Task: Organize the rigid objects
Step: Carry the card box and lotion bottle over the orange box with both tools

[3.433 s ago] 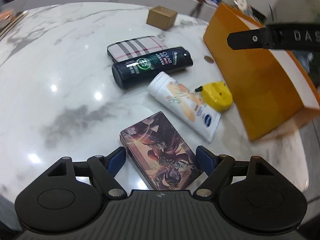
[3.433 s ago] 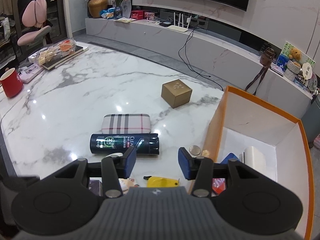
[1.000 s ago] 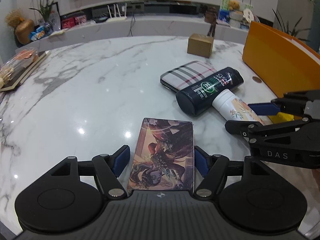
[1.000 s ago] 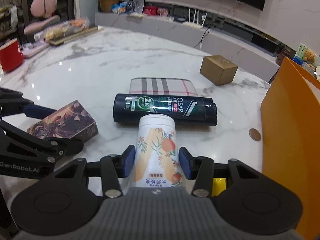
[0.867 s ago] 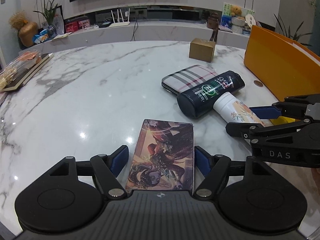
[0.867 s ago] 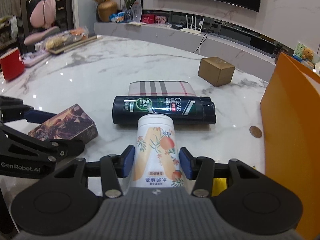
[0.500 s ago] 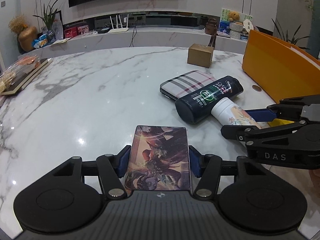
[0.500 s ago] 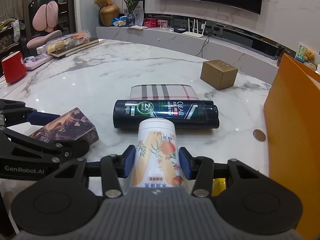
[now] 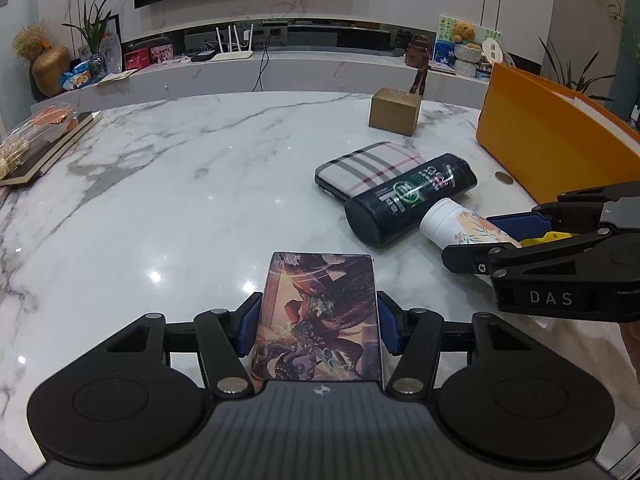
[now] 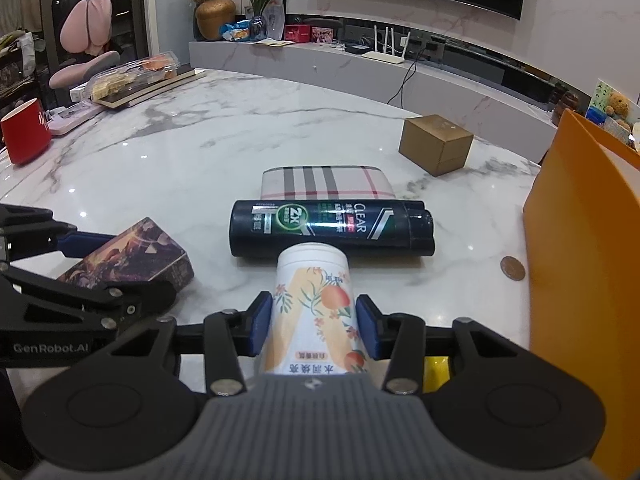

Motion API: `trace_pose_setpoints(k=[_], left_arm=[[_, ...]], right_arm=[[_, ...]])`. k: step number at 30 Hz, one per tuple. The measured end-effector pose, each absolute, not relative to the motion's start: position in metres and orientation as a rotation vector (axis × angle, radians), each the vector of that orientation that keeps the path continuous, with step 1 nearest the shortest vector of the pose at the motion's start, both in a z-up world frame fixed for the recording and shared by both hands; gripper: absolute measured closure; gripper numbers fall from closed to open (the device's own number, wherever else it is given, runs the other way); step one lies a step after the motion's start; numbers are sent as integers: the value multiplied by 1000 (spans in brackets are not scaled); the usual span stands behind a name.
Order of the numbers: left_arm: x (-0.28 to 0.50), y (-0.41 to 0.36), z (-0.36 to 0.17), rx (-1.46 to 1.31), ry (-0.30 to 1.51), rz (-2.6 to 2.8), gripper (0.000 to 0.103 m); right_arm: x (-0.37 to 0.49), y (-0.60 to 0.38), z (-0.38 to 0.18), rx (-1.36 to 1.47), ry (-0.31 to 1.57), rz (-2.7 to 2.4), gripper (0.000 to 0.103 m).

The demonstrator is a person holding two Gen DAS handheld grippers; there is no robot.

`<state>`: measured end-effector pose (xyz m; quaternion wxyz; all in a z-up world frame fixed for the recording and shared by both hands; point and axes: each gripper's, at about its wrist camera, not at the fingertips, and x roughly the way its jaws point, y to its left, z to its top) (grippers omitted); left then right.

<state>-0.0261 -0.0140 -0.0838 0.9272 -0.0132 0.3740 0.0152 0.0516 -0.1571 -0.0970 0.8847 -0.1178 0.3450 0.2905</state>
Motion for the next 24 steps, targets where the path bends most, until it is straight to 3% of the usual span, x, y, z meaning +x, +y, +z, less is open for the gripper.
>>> trace_pose_setpoints(k=[24], left_arm=[[-22,-27,-16,-17,733,10,36]], right_arm=[[47,-193,-20,-150,665,536,58]])
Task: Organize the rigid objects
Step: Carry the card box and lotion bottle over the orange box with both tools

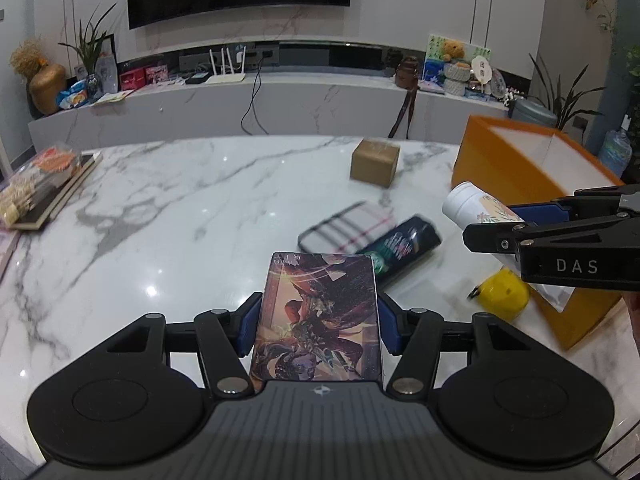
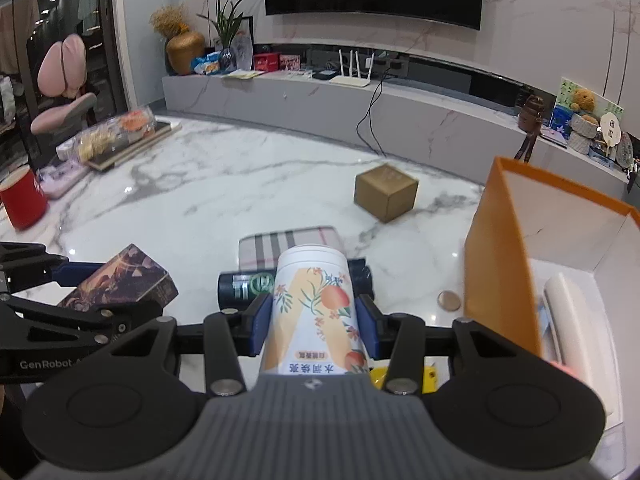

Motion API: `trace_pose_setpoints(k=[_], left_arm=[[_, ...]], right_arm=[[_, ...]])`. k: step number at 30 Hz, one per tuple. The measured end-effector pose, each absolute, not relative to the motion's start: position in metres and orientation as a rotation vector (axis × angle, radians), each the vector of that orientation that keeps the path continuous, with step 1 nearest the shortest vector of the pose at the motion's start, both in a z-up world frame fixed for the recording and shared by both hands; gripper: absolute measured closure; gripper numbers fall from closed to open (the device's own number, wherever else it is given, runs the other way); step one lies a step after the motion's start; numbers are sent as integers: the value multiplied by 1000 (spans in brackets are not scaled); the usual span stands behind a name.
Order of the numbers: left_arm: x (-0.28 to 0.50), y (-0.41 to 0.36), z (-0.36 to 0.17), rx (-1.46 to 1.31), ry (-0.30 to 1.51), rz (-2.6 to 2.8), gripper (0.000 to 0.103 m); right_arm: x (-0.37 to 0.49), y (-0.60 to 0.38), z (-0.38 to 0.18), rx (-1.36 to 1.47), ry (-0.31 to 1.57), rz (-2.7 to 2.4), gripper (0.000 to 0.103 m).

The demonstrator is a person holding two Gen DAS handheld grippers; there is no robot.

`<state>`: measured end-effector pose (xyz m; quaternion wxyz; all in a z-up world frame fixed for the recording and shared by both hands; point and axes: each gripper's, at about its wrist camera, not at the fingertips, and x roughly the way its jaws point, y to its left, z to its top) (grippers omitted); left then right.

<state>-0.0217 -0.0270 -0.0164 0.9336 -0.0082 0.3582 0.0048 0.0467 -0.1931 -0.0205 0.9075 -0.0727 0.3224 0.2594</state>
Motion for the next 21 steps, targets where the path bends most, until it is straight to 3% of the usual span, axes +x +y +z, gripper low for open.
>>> trace_pose_setpoints(k=[10,21], left_arm=[[6,-57,36,-15,650,-58,36],[48,-135,43,49,650,-199,36]], right_arm=[[67,-246,35,-50,609,457,58],[87,-311,51,3,620,363,57]])
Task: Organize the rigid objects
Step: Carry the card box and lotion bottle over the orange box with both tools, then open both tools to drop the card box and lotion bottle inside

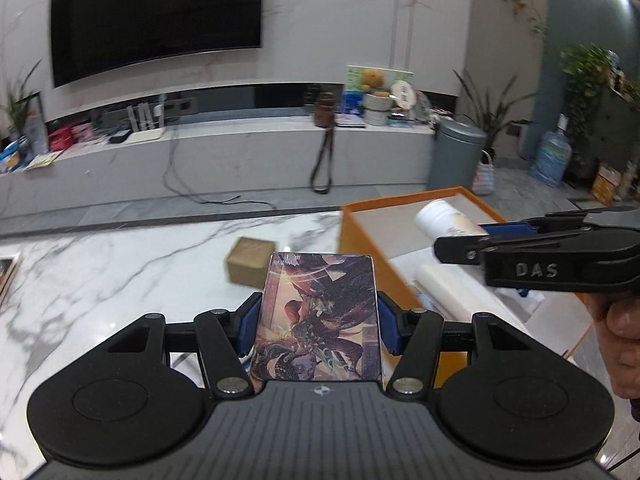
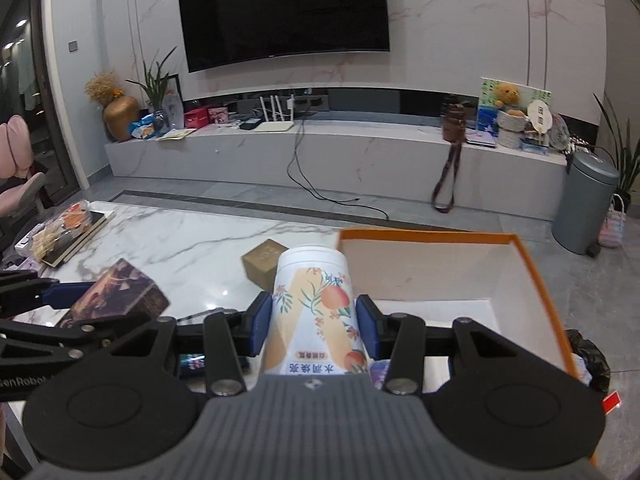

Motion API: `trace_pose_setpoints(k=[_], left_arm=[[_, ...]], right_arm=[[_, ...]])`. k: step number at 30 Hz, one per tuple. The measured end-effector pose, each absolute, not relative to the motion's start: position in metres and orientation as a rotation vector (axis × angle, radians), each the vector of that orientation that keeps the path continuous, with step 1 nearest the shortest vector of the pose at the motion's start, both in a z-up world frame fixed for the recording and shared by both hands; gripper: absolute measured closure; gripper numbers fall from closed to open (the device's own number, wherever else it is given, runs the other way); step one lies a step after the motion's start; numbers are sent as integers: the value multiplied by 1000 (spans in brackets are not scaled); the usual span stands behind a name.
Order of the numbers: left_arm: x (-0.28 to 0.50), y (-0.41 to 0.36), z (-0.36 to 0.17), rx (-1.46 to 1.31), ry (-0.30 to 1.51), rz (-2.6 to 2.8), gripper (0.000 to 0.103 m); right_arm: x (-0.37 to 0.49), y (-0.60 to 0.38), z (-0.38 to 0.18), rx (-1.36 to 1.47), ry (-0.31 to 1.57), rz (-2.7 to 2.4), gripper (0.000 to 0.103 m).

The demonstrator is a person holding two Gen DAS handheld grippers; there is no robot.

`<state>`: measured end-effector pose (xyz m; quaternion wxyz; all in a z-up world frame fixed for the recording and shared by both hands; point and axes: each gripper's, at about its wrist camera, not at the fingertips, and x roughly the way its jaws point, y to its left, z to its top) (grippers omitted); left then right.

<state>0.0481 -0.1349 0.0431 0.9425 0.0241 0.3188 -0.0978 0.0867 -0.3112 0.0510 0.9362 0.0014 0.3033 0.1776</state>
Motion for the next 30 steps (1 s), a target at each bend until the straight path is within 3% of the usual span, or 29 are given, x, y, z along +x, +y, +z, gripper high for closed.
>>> trace_pose_setpoints(k=[22,28,29,30], left_arm=[[101,-240,25,125,725,-345,36],[137,-256,13,182,842,-323,36],[141,-258,10,195,854,-321,36],[144,-260,6,208,868,-319,36]], right_arm=[[114,-410,42,148,678,208,57],[130,-415,29,162,756,190,58],[133,-416,25,164,775,183,59],[137,-416,22,162,794,181,82]])
